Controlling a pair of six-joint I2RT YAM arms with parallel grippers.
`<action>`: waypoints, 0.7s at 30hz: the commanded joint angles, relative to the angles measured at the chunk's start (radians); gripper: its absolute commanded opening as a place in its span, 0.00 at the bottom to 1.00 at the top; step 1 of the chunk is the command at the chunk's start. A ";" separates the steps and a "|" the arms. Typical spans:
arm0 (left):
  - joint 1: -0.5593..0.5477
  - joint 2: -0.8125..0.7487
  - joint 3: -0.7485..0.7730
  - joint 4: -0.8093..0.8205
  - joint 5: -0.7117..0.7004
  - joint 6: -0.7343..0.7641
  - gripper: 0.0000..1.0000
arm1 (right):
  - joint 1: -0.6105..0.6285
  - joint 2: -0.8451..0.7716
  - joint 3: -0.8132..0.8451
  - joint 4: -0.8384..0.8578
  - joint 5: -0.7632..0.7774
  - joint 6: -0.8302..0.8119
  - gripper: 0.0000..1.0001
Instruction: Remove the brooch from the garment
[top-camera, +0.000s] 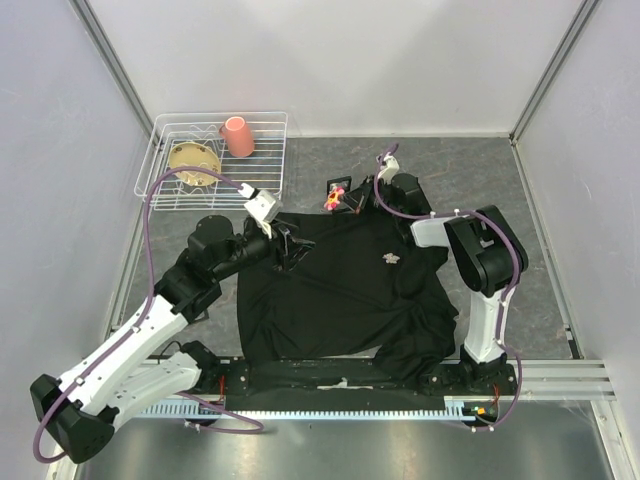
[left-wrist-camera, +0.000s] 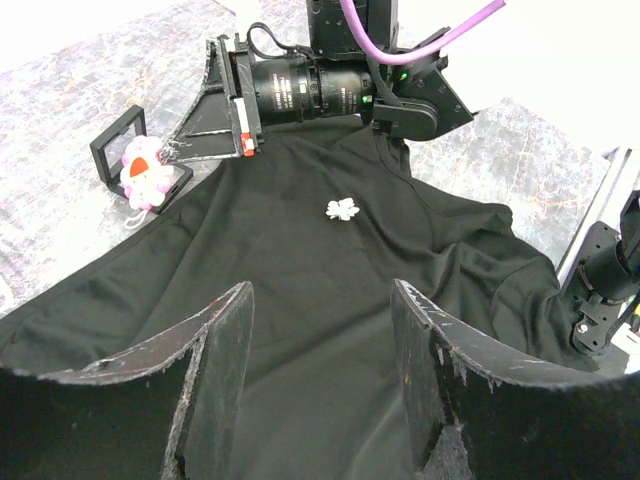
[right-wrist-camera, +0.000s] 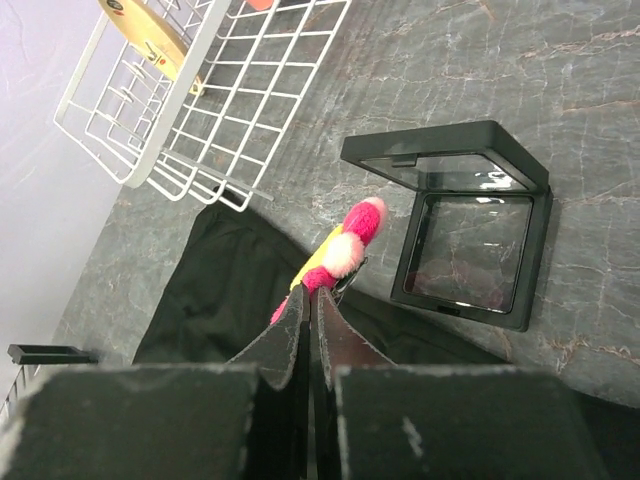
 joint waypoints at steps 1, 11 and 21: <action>0.034 0.003 -0.007 0.060 0.084 -0.056 0.63 | -0.017 0.037 0.053 0.110 -0.016 0.015 0.00; 0.057 0.012 -0.014 0.065 0.114 -0.066 0.63 | -0.031 0.103 0.070 0.185 0.002 0.070 0.00; 0.066 0.009 -0.019 0.066 0.133 -0.074 0.63 | -0.034 0.149 0.070 0.249 0.030 0.120 0.00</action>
